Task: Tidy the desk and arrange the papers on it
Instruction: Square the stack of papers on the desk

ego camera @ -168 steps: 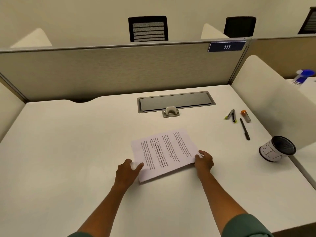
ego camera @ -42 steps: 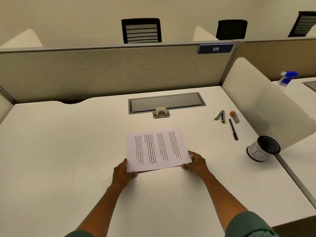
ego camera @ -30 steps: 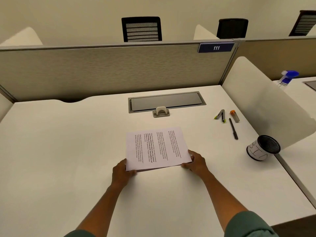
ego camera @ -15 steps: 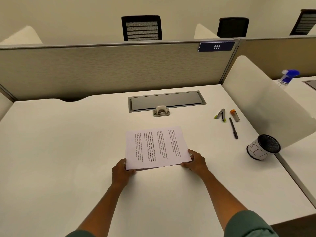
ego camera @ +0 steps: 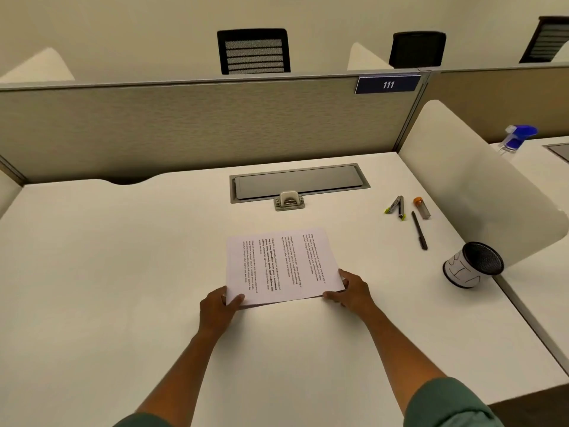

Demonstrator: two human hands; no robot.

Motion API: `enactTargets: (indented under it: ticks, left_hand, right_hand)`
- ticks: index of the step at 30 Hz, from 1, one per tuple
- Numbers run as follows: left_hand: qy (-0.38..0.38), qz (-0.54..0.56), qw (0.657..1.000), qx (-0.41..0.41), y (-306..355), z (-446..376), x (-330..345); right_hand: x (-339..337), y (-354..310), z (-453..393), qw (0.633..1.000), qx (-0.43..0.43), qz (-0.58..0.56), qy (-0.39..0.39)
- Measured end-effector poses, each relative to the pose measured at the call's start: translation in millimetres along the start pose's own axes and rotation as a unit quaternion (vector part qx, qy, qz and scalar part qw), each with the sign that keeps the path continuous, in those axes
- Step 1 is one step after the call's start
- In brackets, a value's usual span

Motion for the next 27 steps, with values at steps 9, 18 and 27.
enactTargets:
  ticks: [9, 18, 27]
  left_hand:
    - [0.046, 0.094, 0.991, -0.084, -28.5, -17.0, -4.3]
    - [0.058, 0.154, 0.977, -0.137, -39.8, -19.2, -5.5]
    - [0.076, 0.202, 0.967, -0.137, -27.6, -14.8, -8.3]
  right_hand:
    - [-9.0, 19.4, 1.8, 0.985, 0.047, -0.153, 0.064]
    - [-15.4, 23.4, 2.7, 0.972, 0.066, -0.207, 0.089]
    - [-21.9, 31.2, -11.1, 0.968, 0.067, -0.229, 0.083]
Point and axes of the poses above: each hand's wrist, its own z-axis away from the middle knuckle, its own x-axis out of the palm, y = z × x, the point moved 10 cm from there along -z, towards the middle knuckle, and after that the axes turned 12 degrees about -y, right-handed, at the moved point
